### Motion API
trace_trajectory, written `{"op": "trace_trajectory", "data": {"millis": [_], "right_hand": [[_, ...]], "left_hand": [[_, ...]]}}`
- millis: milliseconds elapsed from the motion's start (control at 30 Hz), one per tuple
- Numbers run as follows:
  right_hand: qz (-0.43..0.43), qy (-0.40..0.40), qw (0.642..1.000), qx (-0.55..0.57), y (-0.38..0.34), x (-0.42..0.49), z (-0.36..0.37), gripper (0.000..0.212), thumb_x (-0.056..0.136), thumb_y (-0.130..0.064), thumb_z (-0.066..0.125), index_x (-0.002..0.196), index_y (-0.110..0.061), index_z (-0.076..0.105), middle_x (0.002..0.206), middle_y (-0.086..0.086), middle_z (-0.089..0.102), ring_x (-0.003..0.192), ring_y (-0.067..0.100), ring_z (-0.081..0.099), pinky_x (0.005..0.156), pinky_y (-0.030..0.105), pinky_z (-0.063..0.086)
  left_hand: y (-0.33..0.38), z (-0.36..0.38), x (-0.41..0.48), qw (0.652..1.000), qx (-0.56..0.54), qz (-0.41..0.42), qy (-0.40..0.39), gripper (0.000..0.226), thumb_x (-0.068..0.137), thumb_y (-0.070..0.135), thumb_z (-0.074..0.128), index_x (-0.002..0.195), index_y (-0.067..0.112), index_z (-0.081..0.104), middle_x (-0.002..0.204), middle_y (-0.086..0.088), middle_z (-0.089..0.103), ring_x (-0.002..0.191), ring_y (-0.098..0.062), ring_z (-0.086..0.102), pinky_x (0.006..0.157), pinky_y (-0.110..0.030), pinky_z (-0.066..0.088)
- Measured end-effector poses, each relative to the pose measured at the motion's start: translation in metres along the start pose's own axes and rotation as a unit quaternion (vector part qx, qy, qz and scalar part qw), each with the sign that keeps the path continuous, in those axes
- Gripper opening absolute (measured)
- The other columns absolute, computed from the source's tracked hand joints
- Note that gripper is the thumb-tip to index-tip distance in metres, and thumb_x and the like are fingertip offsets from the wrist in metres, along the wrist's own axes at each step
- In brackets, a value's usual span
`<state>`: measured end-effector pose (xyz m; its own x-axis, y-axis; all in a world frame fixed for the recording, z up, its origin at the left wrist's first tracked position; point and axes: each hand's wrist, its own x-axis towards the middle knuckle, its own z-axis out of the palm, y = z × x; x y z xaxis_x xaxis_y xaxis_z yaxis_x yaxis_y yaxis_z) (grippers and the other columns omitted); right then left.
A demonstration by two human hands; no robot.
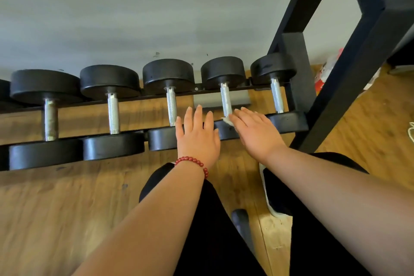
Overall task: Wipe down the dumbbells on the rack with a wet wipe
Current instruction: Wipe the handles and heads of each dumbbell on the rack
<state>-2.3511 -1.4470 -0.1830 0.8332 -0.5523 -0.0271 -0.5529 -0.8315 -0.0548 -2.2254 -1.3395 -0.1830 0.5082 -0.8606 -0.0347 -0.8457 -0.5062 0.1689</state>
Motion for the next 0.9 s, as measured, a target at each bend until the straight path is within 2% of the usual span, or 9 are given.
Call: {"op": "trace_trajectory", "data": {"millis": [267, 533, 667, 800, 900], "right_hand": [[-0.019, -0.03, 0.999, 0.038, 0.052, 0.04, 0.032, 0.056, 0.101, -0.007, 0.041, 0.154, -0.017, 0.023, 0.161, 0.005, 0.021, 0.15, 0.021, 0.012, 0.119, 0.036, 0.012], [-0.032, -0.014, 0.998, 0.055, 0.095, 0.09, 0.066, 0.057, 0.1, -0.007, 0.046, 0.153, -0.017, 0.027, 0.159, 0.005, 0.026, 0.148, 0.022, 0.018, 0.119, 0.037, 0.016], [-0.064, 0.01, 0.997, 0.052, 0.106, 0.113, 0.085, 0.058, 0.091, 0.0, 0.058, 0.146, -0.011, 0.041, 0.151, 0.013, 0.041, 0.142, 0.03, 0.034, 0.113, 0.046, 0.03], [-0.118, 0.039, 0.989, 0.077, 0.112, 0.137, 0.1, 0.066, 0.081, 0.011, 0.066, 0.141, -0.009, 0.048, 0.148, 0.015, 0.044, 0.136, 0.034, 0.042, 0.106, 0.047, 0.039], [-0.159, 0.03, 0.984, 0.081, 0.116, 0.161, 0.105, 0.073, 0.083, 0.014, 0.061, 0.147, -0.015, 0.04, 0.158, 0.008, 0.03, 0.145, 0.027, 0.027, 0.111, 0.044, 0.037]], "left_hand": [[0.014, 0.041, 0.038, 0.998, 0.018, -0.024, -0.051, 0.052, 0.103, 0.041, 0.029, 0.152, 0.024, 0.022, 0.162, -0.003, 0.012, 0.15, -0.025, 0.003, 0.121, -0.048, 0.006], [0.028, 0.088, 0.093, 0.995, -0.042, -0.053, -0.071, 0.05, 0.103, 0.04, 0.027, 0.15, 0.022, 0.026, 0.161, -0.003, 0.018, 0.149, -0.025, 0.009, 0.12, -0.046, 0.006], [0.029, 0.106, 0.108, 0.991, -0.093, -0.062, -0.069, 0.048, 0.103, 0.04, 0.025, 0.148, 0.023, 0.03, 0.158, -0.001, 0.025, 0.147, -0.023, 0.014, 0.122, -0.045, 0.008], [0.028, 0.117, 0.119, 0.988, -0.136, -0.058, -0.043, 0.046, 0.103, 0.038, 0.026, 0.145, 0.022, 0.036, 0.155, 0.0, 0.029, 0.145, -0.021, 0.018, 0.121, -0.043, 0.011], [0.027, 0.127, 0.126, 0.977, -0.194, -0.081, -0.029, 0.044, 0.102, 0.034, 0.029, 0.143, 0.022, 0.039, 0.154, 0.001, 0.031, 0.144, -0.02, 0.02, 0.121, -0.042, 0.013]]}}
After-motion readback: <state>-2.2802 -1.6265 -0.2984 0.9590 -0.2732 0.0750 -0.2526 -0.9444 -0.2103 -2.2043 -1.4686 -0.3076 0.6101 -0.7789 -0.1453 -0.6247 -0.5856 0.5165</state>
